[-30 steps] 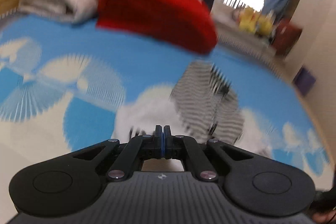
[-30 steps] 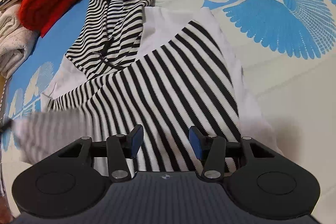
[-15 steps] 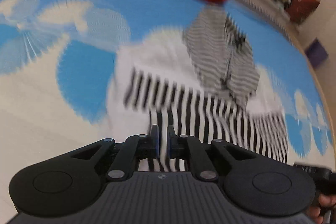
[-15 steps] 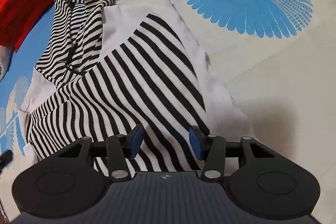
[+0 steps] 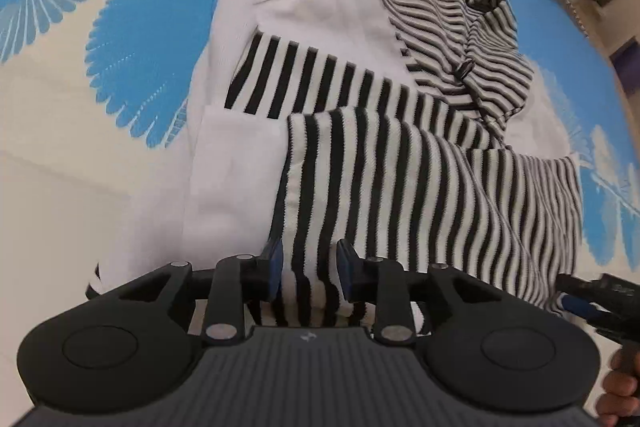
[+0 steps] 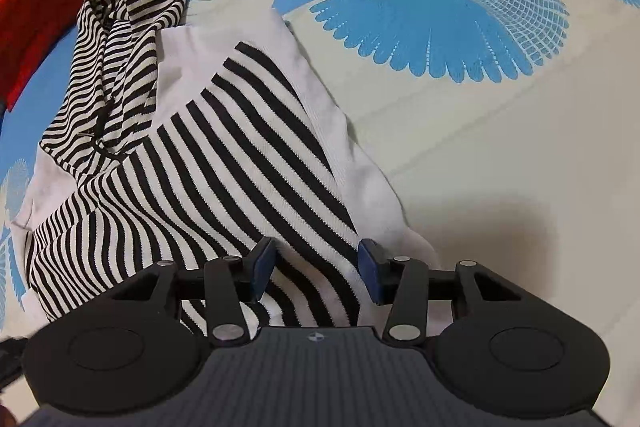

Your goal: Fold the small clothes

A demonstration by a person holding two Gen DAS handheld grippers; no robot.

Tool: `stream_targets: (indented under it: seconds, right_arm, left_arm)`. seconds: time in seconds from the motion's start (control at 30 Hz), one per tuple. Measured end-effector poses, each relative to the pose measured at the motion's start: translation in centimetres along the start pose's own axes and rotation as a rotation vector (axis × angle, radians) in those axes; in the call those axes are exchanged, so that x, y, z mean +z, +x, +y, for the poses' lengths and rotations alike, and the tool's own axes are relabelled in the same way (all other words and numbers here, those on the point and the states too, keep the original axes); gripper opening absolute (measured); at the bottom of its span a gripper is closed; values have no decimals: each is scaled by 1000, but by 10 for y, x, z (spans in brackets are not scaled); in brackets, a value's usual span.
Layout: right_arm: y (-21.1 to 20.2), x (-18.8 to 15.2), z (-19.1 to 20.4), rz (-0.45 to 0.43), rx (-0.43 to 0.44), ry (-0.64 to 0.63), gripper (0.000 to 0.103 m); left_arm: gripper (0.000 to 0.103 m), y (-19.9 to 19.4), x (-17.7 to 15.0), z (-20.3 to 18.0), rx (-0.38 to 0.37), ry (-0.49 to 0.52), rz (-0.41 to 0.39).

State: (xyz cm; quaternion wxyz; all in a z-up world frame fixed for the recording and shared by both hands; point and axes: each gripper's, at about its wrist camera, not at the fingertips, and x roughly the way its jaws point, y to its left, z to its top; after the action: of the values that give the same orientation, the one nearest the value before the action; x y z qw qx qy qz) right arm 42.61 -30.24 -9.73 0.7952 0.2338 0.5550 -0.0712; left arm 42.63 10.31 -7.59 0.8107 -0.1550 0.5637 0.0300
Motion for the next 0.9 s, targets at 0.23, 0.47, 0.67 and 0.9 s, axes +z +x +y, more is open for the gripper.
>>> stream_targets:
  seconds: [0.23, 0.47, 0.67, 0.9]
  right_arm:
    - [-37, 7, 15, -151, -7, -139, 53]
    - [-52, 8, 23, -235, -64, -353, 55]
    - [-57, 13, 14, -227, -63, -365, 55]
    - [-61, 21, -3, -226, -70, -358, 56]
  left_arm:
    - [42, -49, 8, -32, -22, 109, -269]
    - [42, -58, 7, -56, 6, 166, -363]
    - [42, -60, 8, -70, 6, 189, -399]
    - [41, -57, 6, -87, 43, 265, -415]
